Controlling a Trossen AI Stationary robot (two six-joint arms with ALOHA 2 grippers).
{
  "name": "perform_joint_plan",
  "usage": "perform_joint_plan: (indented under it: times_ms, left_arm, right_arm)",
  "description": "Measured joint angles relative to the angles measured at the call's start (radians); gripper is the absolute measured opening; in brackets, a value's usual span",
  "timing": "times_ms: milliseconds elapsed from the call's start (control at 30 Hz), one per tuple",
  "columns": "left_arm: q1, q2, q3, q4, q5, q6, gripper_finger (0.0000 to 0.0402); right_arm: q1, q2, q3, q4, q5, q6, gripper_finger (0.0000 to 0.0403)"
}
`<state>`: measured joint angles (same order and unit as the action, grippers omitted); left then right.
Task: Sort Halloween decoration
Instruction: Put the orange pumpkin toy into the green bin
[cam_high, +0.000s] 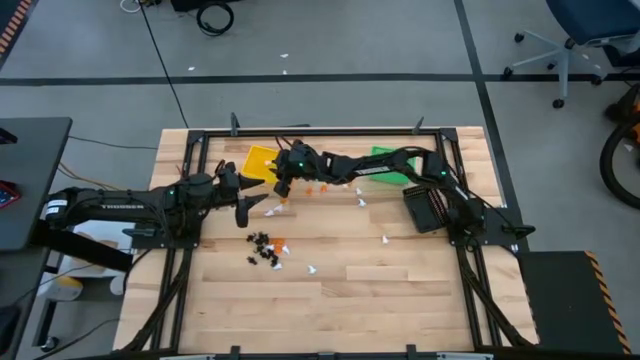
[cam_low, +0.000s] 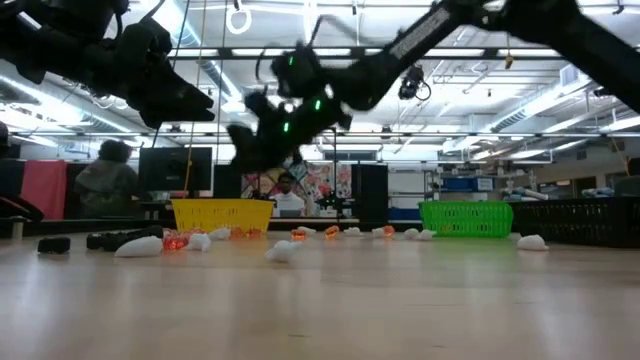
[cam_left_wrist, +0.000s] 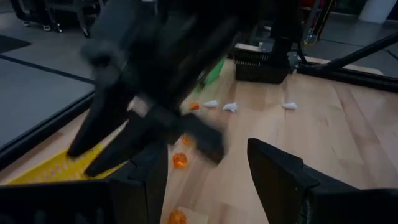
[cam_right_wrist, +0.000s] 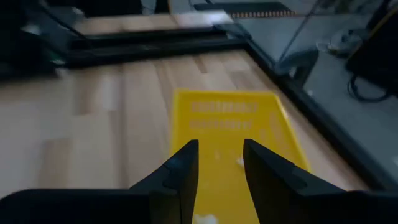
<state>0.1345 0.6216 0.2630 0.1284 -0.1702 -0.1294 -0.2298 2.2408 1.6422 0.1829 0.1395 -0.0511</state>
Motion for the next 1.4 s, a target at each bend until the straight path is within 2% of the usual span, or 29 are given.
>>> perform_joint_plan:
  times_ms: [100, 200, 433, 633, 800, 933, 1267, 1400]
  left_arm:
    - [0.0, 0.0, 0.0, 0.001, 0.0, 0.009, 0.0196]
    - [0.0, 0.0, 0.0, 0.0, 0.0, 0.011, 0.0196]
    - [0.0, 0.0, 0.0, 0.022, 0.0, 0.026, 0.0196]
    - [0.0, 0.0, 0.0, 0.024, 0.0, 0.027, 0.0196]
    - [0.0, 0.0, 0.0, 0.024, 0.0, 0.028, 0.0196]
    - [0.0, 0.0, 0.0, 0.025, 0.0, 0.029, 0.0196]
    - [0.0, 0.0, -0.001, 0.024, 0.0, 0.029, 0.0196]
    - [0.0, 0.0, -0.001, 0.024, 0.0, 0.029, 0.0196]
  right_arm:
    - [0.022, -0.082, -0.081, -0.014, 0.01, -0.02, 0.0129]
    - [0.038, -0.159, -0.226, -0.007, 0.026, 0.008, 0.0129]
    - [0.082, -0.271, -0.594, 0.241, 0.103, 0.099, 0.0138]
    - [0.083, -0.281, -0.771, 0.475, 0.109, 0.151, 0.0174]
    - [0.073, -0.28, -0.819, 0.511, 0.173, 0.153, 0.021]
    - [0.061, -0.263, -0.826, 0.532, 0.182, 0.132, 0.0222]
    - [0.044, -0.112, -0.824, 0.653, 0.182, 0.143, 0.0205]
    - [0.058, -0.108, -0.834, 0.654, 0.186, 0.154, 0.0183]
